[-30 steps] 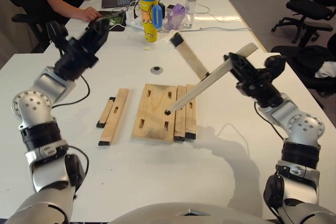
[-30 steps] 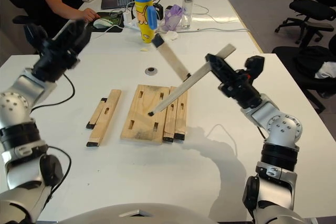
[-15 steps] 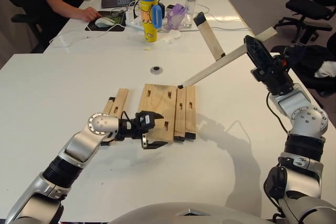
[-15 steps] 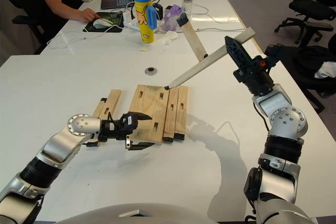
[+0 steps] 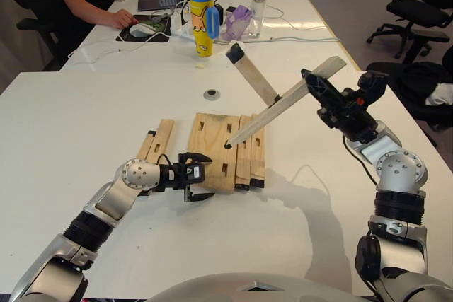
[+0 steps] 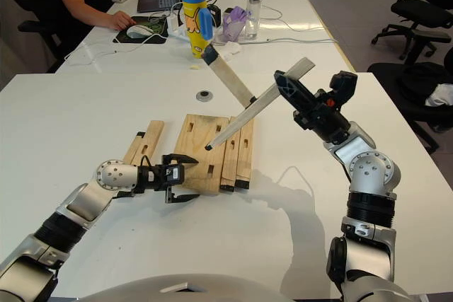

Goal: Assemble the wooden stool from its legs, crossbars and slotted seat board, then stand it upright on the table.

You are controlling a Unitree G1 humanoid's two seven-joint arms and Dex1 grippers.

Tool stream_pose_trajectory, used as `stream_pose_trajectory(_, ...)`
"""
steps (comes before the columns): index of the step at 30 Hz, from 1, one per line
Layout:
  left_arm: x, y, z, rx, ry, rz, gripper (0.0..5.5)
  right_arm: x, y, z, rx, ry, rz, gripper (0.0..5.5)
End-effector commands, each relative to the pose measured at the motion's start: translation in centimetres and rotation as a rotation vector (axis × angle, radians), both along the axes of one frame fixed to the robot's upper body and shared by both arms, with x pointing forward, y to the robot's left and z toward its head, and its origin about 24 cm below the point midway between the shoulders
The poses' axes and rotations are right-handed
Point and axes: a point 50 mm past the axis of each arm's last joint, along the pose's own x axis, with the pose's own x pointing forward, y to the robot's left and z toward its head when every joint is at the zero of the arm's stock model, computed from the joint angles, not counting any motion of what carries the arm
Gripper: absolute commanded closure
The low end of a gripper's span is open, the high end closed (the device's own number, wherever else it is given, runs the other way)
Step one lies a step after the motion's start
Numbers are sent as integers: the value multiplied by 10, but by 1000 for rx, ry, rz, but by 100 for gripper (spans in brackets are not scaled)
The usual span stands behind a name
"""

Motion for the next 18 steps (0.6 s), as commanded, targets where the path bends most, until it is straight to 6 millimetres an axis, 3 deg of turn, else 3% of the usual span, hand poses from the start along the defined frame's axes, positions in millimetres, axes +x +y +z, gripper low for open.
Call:
stream_pose_trajectory(1,2,20,-19,163,44,42,70,2,13,-9,-134,-43,44,346)
stream_pose_trajectory(6,6,26,-24,195,66,49,70,4,25,-19,-199,-67,106,346)
stream_pose_trajectory(18,-7,15,-40,178,150,24,70,13,39,-22,-222,-125,132,346)
